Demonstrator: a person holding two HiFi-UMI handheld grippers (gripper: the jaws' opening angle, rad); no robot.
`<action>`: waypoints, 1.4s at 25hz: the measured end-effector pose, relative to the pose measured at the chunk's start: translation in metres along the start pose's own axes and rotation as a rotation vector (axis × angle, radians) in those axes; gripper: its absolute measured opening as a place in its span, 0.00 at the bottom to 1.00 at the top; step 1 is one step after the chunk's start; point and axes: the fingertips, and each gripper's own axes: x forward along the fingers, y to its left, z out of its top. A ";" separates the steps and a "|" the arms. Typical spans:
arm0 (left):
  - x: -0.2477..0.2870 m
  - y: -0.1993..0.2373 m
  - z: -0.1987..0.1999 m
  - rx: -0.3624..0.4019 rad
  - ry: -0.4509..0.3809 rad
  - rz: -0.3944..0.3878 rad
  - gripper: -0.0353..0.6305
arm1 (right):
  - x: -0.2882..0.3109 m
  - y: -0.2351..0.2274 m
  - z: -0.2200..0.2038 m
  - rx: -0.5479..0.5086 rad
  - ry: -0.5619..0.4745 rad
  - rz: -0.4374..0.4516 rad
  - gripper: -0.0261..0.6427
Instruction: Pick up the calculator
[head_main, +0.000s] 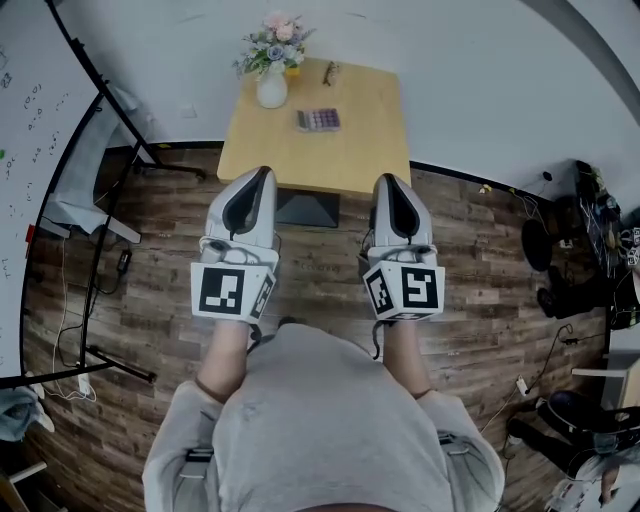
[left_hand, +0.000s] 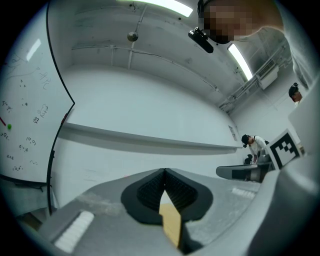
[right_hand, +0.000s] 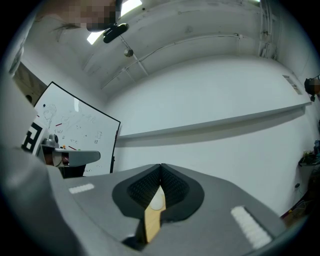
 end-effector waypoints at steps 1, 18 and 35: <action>0.001 0.005 -0.001 -0.002 0.002 0.000 0.06 | 0.002 0.002 -0.001 0.000 0.000 -0.005 0.04; 0.041 0.035 -0.027 -0.032 0.033 -0.018 0.06 | 0.042 -0.012 -0.025 0.000 0.039 -0.049 0.04; 0.139 0.081 -0.032 0.002 0.015 0.045 0.06 | 0.158 -0.055 -0.028 0.009 0.011 0.012 0.04</action>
